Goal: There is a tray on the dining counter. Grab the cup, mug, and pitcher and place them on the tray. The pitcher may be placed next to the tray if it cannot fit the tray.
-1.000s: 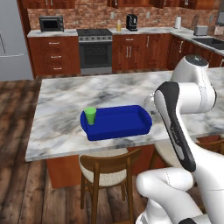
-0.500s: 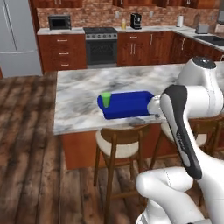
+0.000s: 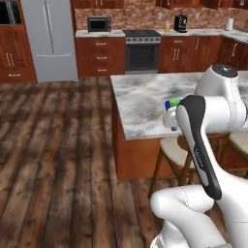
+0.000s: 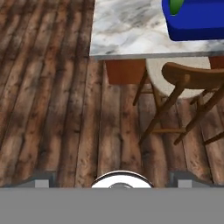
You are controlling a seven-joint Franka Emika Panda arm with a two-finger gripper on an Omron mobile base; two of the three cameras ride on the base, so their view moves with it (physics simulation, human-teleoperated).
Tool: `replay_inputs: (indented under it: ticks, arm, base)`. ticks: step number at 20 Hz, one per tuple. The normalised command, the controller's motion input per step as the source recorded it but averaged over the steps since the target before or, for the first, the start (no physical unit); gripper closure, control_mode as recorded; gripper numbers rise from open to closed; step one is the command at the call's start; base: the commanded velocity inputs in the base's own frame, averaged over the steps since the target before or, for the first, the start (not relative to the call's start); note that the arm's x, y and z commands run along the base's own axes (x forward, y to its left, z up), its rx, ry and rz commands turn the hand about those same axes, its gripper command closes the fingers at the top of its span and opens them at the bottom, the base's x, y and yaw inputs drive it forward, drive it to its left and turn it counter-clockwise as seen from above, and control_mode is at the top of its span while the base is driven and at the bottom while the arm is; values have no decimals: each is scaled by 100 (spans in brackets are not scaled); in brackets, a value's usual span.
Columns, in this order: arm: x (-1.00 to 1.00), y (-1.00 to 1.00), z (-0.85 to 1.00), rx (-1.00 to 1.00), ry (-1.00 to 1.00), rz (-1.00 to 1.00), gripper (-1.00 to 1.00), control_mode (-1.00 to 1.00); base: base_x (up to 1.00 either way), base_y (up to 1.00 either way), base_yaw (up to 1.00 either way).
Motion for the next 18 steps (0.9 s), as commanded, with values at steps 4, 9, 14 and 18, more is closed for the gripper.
replay_inputs:
  ticks: [4,9,14,18]
  arm:
    - [0,0,0,0,0,0,-100,100]
    - [0,0,0,0,0,0,-100,100]
    - [0,0,0,0,0,0,-100,100]
    - [0,0,0,0,0,0,-100,100]
  base:
    - [46,100,11]
    - [70,100,8]
    - [94,100,3]
    - [100,100,0]
